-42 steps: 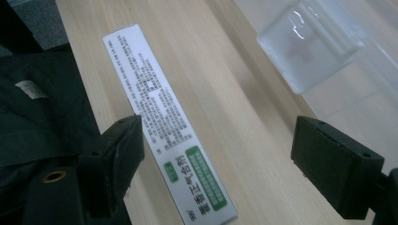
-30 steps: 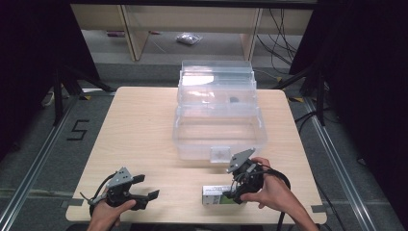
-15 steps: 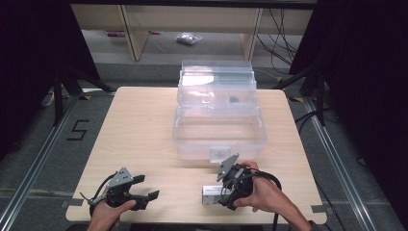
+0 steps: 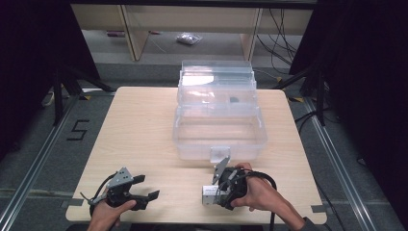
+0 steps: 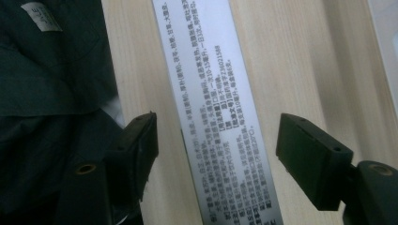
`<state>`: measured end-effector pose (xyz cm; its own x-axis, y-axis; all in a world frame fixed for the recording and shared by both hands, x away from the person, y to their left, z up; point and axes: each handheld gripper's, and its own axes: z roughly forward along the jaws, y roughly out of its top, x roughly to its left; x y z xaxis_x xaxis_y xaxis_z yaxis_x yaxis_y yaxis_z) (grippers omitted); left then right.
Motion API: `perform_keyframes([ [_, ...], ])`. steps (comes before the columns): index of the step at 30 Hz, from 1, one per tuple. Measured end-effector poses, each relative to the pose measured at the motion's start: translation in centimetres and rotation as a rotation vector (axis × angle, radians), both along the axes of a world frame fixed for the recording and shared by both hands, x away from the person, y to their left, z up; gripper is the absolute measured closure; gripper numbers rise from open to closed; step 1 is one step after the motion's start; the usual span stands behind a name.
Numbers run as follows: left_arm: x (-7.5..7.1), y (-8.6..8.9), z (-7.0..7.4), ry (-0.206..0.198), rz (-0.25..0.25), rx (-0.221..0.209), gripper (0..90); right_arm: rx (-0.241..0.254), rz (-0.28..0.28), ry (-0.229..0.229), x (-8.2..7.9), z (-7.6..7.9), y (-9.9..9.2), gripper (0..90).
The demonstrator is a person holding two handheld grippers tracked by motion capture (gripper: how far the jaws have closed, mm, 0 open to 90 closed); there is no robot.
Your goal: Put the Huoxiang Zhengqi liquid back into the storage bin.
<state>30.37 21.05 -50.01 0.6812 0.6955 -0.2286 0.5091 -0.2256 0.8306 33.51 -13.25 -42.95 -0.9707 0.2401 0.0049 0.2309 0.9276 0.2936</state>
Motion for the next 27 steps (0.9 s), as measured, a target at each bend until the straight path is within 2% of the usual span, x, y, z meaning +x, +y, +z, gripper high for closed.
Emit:
perform_keyframes([
  [1, 0.0, 0.0, 0.0, -0.005, 0.006, -0.005, 14.9, -0.039, -0.025, -0.010, 0.0, -0.1, 0.1, 33.2],
  [2, 0.0, 0.0, 0.0, 0.001, -0.001, 0.001, 14.9, -0.048, 0.001, -0.011, 0.2, -0.2, 0.2, 34.3],
  [4, 0.0, 0.0, 0.0, 0.001, -0.001, 0.000, 14.9, -0.048, 0.035, -0.016, 0.4, -0.3, 0.2, 37.9],
  [7, 0.0, 0.0, -0.1, 0.000, -0.001, 0.000, 14.9, -0.067, 0.012, -0.003, 0.3, -0.4, 0.3, 41.5],
  [10, 0.0, 0.0, -0.1, 0.001, -0.001, -0.004, 14.9, -0.096, 0.022, 0.003, 0.3, -0.6, 0.4, 45.7],
  [12, 0.0, -0.1, 0.0, 0.002, -0.002, -0.005, 14.9, -0.098, 0.027, 0.004, 0.4, -0.6, 0.5, 46.8],
  [13, 0.0, -0.1, 0.0, 0.000, -0.002, -0.006, 14.9, -0.104, 0.053, 0.007, 0.4, -0.6, 0.5, 49.5],
  [18, 0.0, 0.0, 0.0, 0.001, -0.002, -0.001, 14.9, -0.133, 0.101, -0.010, 0.5, -0.7, 0.6, 56.4],
  [19, 0.0, 0.0, 0.0, 0.001, -0.001, -0.006, 14.9, -0.136, 0.131, -0.021, 0.7, -0.8, 0.7, 57.7],
  [23, 0.0, -0.1, -0.1, 0.003, -0.002, -0.004, 14.9, -0.155, 0.132, -0.004, 0.8, -0.9, 0.7, 60.3],
  [24, 0.0, -0.1, 0.0, 0.003, -0.002, -0.005, 14.9, -0.166, 0.165, -0.013, 0.9, -0.8, 0.9, 61.2],
  [26, 0.0, 0.0, -0.1, 0.002, -0.001, -0.004, 14.9, -0.169, 0.152, -0.004, 0.8, -0.8, 0.9, 62.3],
  [27, 0.0, 0.0, -0.1, 0.002, -0.002, -0.003, 14.9, -0.202, 0.154, -0.005, 0.6, -0.6, 1.3, 63.8],
])
